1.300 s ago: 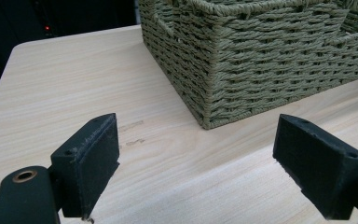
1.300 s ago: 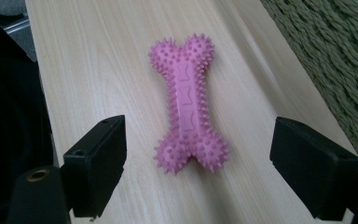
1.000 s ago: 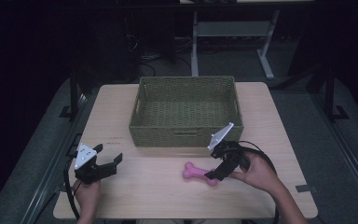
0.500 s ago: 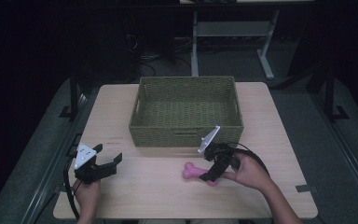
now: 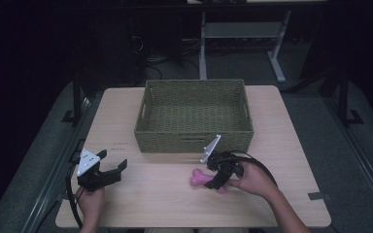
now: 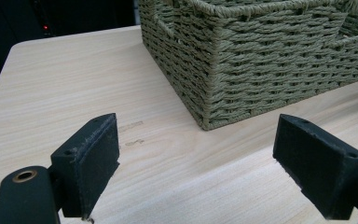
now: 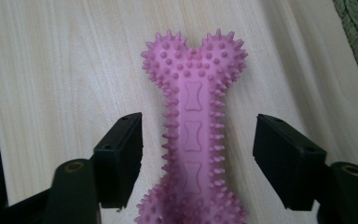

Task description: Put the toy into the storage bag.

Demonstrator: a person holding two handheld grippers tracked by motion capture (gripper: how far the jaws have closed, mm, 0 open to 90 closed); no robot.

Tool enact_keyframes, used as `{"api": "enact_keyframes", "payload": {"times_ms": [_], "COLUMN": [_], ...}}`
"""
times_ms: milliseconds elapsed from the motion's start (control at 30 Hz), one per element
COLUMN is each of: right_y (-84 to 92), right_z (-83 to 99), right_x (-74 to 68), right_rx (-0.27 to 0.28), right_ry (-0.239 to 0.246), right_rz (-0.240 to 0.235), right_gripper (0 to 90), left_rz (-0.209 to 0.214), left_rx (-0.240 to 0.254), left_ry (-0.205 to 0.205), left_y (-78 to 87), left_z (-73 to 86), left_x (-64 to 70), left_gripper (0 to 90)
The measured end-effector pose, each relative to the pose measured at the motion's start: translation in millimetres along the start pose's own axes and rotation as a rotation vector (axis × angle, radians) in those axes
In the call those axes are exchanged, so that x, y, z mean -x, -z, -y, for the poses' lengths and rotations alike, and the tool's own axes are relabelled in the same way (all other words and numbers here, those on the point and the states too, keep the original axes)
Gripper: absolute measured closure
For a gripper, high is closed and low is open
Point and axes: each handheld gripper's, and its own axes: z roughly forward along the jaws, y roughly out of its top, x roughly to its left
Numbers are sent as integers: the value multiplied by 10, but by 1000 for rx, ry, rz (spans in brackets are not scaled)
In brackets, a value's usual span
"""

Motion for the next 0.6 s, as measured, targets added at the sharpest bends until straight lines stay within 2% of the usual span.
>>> {"api": "enact_keyframes", "payload": {"times_ms": [200, 600], "right_y": [-83, -162], "right_z": [-5, -27], "right_x": [-7, -34], "right_rx": [-23, -69], "right_ry": [9, 51], "right_rz": [-11, 13], "right_gripper": [402, 555], "left_rz": [3, 6], "left_rx": [3, 1], "left_ry": [2, 7], "left_y": [1, 3], "left_z": [0, 4], "left_x": [2, -9], "left_gripper": [139, 138]}}
